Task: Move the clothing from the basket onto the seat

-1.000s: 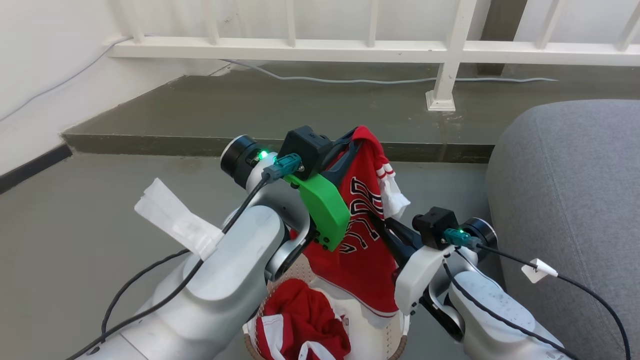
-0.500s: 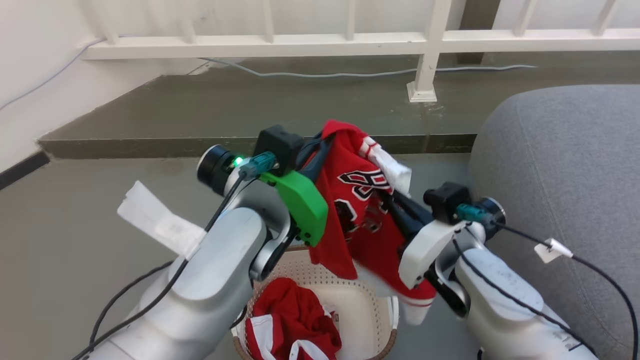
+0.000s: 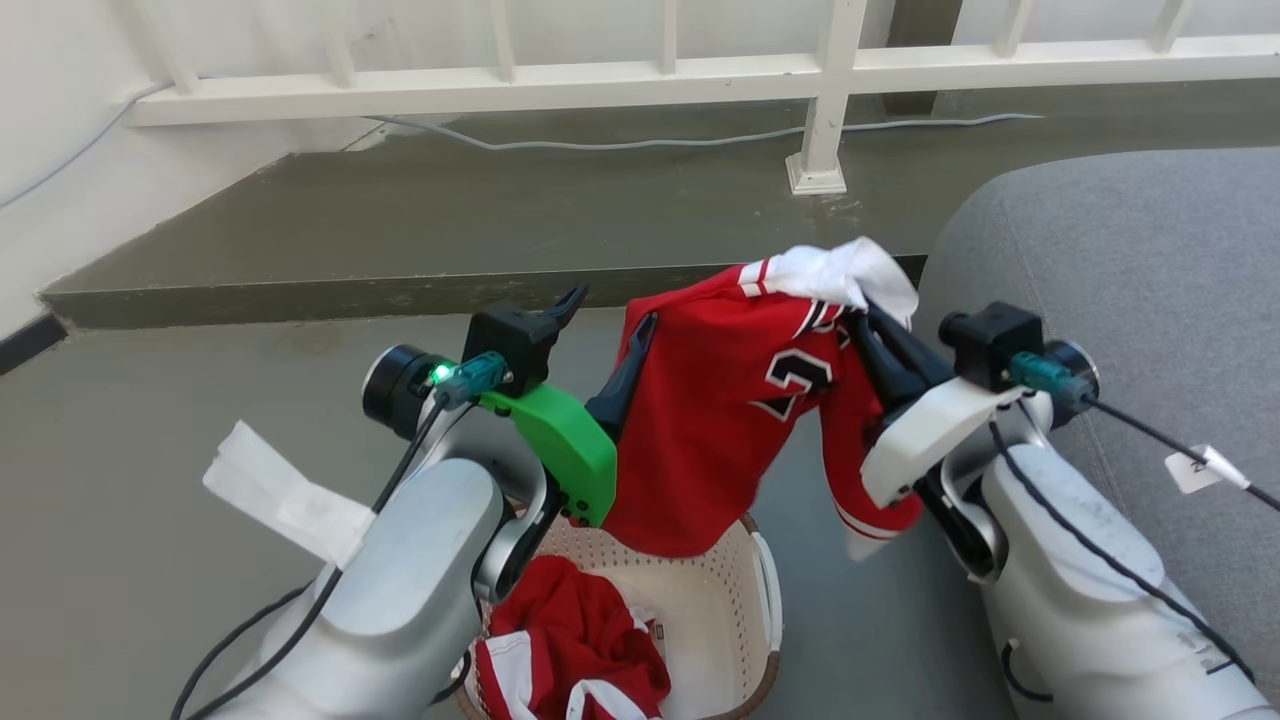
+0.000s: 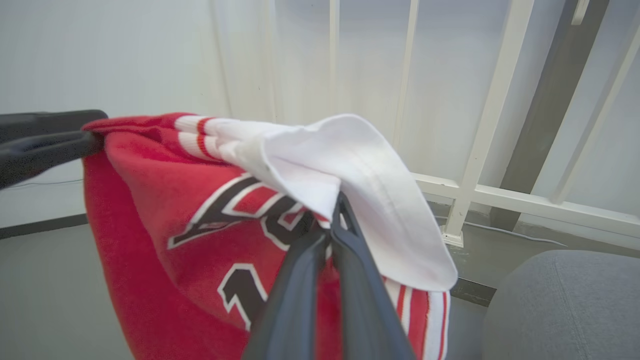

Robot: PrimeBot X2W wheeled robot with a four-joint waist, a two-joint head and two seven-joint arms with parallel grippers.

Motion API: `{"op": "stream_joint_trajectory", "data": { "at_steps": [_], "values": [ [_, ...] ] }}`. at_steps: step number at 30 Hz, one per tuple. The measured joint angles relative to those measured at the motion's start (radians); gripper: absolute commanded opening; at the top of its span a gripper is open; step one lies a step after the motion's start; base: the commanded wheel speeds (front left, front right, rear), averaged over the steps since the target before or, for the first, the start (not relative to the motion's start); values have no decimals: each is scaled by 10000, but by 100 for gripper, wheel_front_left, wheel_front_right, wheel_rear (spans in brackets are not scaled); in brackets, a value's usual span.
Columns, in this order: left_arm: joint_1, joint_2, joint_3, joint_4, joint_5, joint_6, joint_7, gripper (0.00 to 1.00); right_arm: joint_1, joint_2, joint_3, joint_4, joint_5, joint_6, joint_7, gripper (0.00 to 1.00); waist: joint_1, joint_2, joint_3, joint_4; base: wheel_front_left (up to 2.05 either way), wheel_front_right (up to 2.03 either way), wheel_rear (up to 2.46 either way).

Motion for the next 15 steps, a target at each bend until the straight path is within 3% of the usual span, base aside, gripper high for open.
{"op": "stream_joint_trajectory", "data": {
  "at_steps": [15],
  "values": [
    [874, 40, -207, 6, -71, -144, -472, 100, -61, -742, -1078, -826, 0, -397, 0, 0, 0, 0, -78, -174, 0, 0, 0]
  ]
}}
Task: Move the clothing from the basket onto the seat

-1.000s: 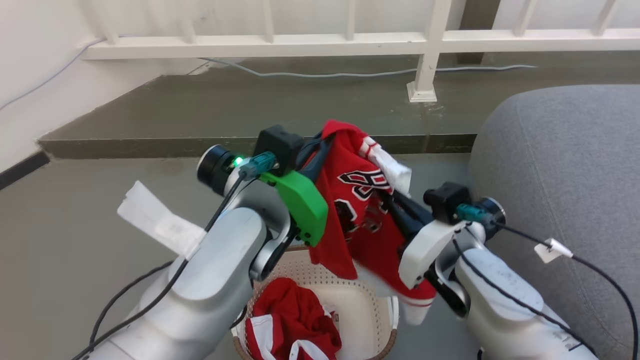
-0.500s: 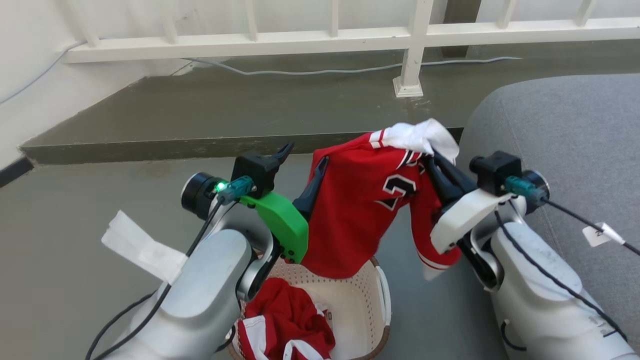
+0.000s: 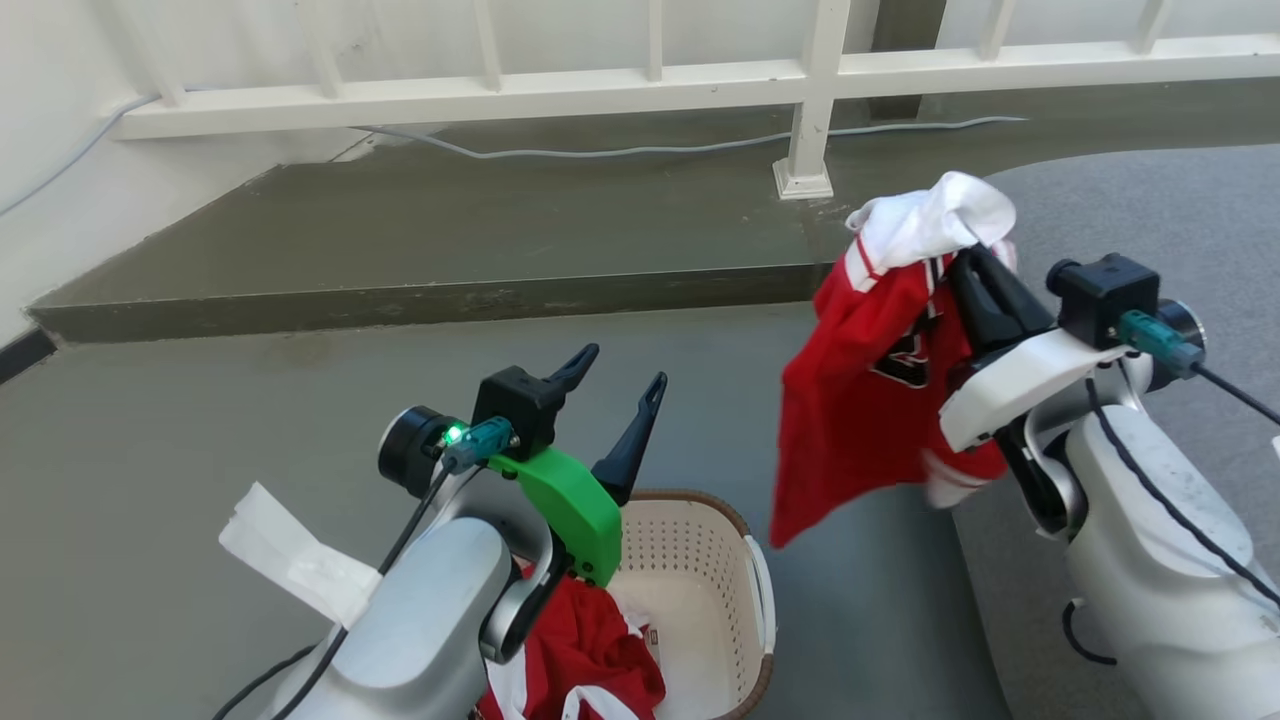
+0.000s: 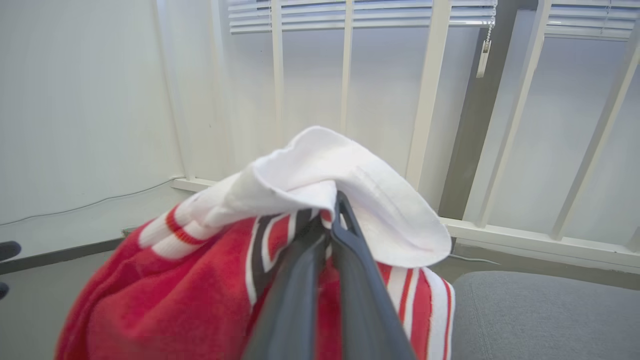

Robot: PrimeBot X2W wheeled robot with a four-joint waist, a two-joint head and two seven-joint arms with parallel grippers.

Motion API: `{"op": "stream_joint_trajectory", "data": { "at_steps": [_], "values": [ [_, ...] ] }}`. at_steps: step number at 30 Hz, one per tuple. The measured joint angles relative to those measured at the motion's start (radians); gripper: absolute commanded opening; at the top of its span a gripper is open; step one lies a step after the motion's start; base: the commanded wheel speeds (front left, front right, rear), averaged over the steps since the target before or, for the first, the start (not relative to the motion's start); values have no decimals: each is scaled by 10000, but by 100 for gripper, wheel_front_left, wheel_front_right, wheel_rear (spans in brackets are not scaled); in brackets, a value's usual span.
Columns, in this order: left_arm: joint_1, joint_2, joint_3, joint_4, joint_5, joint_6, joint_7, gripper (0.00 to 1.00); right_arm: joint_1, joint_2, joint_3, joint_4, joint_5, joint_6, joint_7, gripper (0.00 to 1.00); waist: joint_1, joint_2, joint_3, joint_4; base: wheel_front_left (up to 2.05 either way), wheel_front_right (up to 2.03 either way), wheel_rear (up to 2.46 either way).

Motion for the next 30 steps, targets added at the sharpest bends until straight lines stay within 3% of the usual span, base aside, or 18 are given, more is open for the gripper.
{"op": "stream_joint_trajectory", "data": {
  "at_steps": [12, 30],
  "values": [
    [615, 31, -167, -196, 0, -86, -224, 100, 267, -364, -403, -531, -2, -82, 0, 0, 0, 0, -55, -335, 0, 0, 0],
    [902, 54, -491, -846, 107, -90, -422, 100, 988, -922, -1285, -1417, 0, -437, 0, 0, 0, 0, 260, -1858, 0, 0, 0]
  ]
}}
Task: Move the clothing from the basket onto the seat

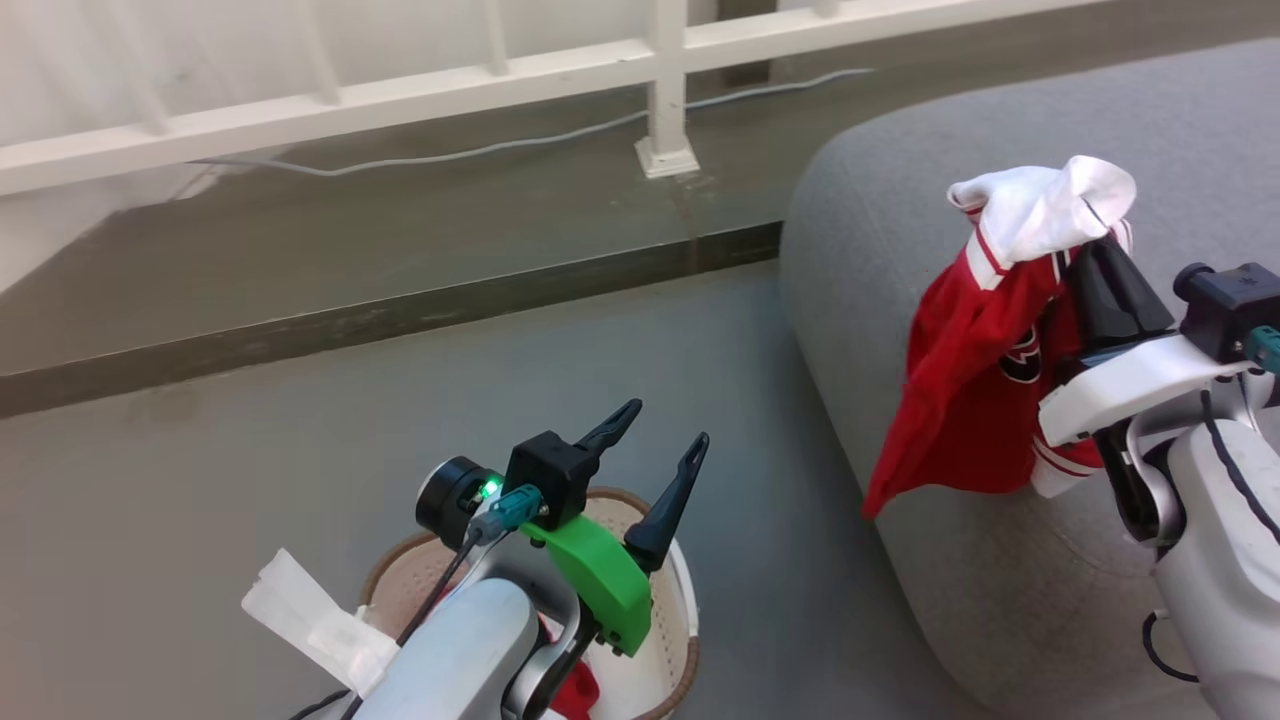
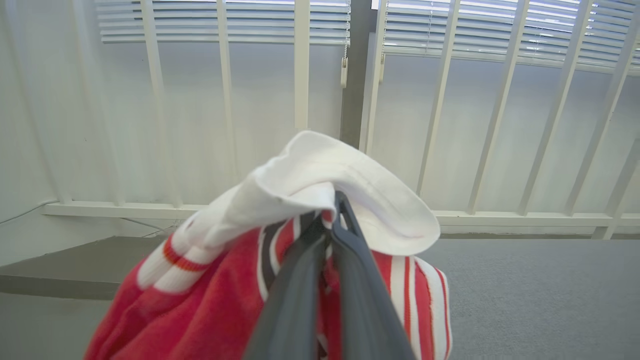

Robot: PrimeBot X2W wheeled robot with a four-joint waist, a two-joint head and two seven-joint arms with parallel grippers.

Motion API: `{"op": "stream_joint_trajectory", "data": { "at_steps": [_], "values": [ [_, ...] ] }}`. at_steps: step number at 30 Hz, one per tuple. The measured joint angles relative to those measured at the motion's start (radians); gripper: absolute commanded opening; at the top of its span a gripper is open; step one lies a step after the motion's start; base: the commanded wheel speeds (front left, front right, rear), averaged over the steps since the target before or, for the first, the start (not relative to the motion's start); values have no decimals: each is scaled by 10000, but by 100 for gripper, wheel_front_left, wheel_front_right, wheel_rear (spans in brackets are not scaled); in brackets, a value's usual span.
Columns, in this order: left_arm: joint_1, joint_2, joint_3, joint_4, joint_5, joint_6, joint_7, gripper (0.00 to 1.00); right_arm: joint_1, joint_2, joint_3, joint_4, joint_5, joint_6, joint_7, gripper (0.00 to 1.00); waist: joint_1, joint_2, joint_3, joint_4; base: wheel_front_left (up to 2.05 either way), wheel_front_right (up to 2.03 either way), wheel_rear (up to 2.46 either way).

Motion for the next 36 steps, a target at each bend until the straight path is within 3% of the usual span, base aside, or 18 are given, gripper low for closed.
{"op": "stream_joint_trajectory", "data": {
  "at_steps": [13, 26, 36],
  "values": [
    [-2, 102, -244, -314, 186, -71, 4, 100, 248, -192, -506, -625, 113, -163, 0, 0, 0, 0, 472, -966, 0, 0, 0],
    [-328, 284, -336, -771, 416, -52, 449, 100, 162, -207, -897, -1200, 328, -236, 0, 0, 0, 0, 1540, -1383, 0, 0, 0],
    [-1024, 640, -326, -1327, 857, 21, 920, 100, -2145, -619, -1369, -1024, 512, -121, 182, 0, 0, 0, 2788, -1509, 0, 0, 0]
  ]
}}
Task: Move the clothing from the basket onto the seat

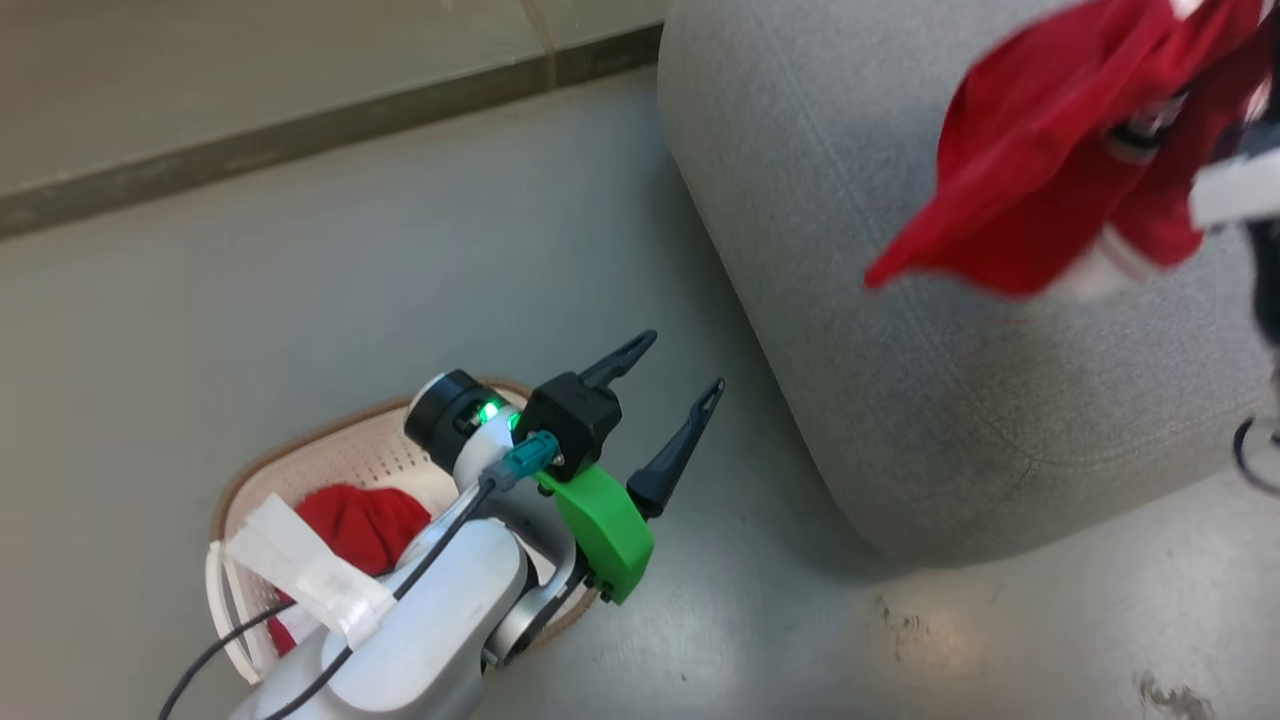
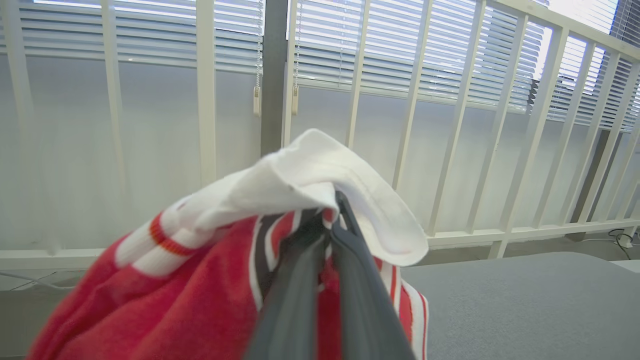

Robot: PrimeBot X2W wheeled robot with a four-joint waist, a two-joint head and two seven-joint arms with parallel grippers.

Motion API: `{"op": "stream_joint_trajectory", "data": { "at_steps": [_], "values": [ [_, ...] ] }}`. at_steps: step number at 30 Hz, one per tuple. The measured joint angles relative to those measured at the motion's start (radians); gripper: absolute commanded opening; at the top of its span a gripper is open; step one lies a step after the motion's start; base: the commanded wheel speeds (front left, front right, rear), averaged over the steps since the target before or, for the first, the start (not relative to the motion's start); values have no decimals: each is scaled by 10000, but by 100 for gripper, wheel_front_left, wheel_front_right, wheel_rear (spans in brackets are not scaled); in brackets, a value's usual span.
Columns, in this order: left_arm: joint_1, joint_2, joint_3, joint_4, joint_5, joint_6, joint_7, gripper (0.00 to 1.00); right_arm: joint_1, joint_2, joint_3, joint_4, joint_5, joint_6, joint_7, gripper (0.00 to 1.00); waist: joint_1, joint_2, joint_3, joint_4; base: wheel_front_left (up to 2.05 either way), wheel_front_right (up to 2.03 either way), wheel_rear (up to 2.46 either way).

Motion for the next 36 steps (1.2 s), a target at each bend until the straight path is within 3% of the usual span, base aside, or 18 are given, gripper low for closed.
{"op": "stream_joint_trajectory", "data": {
  "at_steps": [18, 23, 30, 36],
  "values": [
    [-1426, 443, -259, -1277, 721, -19, 792, 100, -3596, -1246, -1312, 1425, 426, -280, 828, 0, 1, 0, 2491, 298, 0, 0, 0],
    [-1638, 510, -305, -1588, 1062, -96, 1020, 100, -3994, -1490, -1419, 2033, 414, -322, 1047, 0, 1, 0, 3099, 513, 0, 0, 0],
    [-1840, 696, -309, -2042, 1174, -98, 1198, 100, -4474, -1941, -1904, 2800, 393, -738, 1041, 0, 0, 0, 3870, 842, 0, 0, 0],
    [-1858, 871, -299, -2293, 1243, -94, 1384, 100, -4762, -2249, -2075, 3371, 318, -763, 872, 0, 0, -1, 4263, 1032, 0, 0, 0]
  ]
}}
